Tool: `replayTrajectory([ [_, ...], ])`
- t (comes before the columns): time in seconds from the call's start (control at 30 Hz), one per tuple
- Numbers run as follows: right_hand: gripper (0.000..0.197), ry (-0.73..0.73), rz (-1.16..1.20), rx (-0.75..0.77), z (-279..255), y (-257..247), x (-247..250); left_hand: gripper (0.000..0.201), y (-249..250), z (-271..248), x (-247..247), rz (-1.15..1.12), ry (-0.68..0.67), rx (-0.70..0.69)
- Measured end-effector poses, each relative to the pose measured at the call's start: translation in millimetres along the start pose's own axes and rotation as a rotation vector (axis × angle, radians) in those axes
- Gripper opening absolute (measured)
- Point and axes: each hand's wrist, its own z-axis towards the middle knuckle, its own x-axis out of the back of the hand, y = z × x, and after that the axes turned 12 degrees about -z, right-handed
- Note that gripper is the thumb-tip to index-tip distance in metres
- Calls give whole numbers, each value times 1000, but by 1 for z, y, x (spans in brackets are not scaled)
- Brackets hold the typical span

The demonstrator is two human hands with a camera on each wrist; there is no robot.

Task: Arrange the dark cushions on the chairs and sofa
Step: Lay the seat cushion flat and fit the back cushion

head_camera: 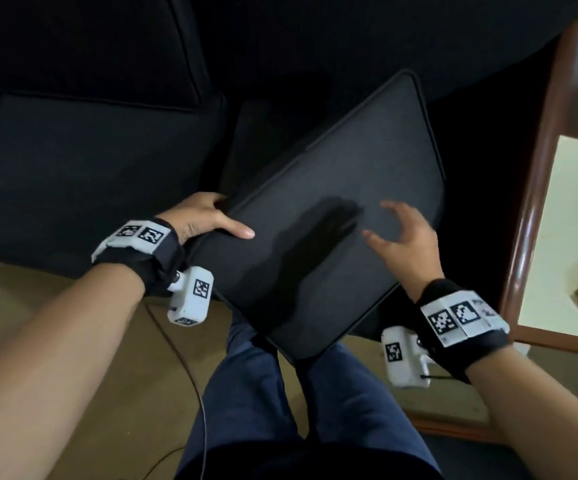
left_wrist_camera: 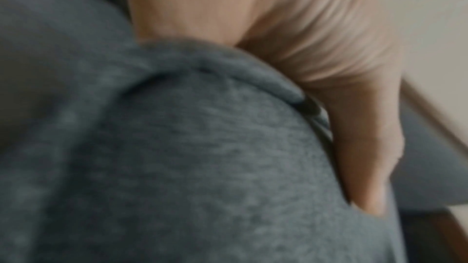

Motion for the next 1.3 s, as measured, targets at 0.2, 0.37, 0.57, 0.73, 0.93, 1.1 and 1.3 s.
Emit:
replayTrajectory([
  [0.2, 113, -352, -639, 805, 30, -96, 46, 125, 28, -62, -34, 548, 127, -156],
  [0.37, 140, -655, -1176, 935, 35, -127, 23, 117, 18, -101, -62, 640, 126, -176],
  [0.57, 121, -504, -1031, 978, 24, -123, 17, 122, -8, -111, -54, 413, 71, -106],
  [0.73, 107, -471, -1006, 940, 16, -122, 30, 122, -1, -126, -62, 541, 83, -133],
  [0.93, 101, -253, -751, 886, 2, -92, 72, 104, 38, -165, -76, 715, 224, -329],
  [1.1, 107, -40, -422, 756, -1, -97, 125, 97, 121, -208, -61, 917, 360, -602],
  [1.3, 97, 99, -201, 726, -5, -127, 144, 97, 179, -247, -37, 1049, 500, -877],
])
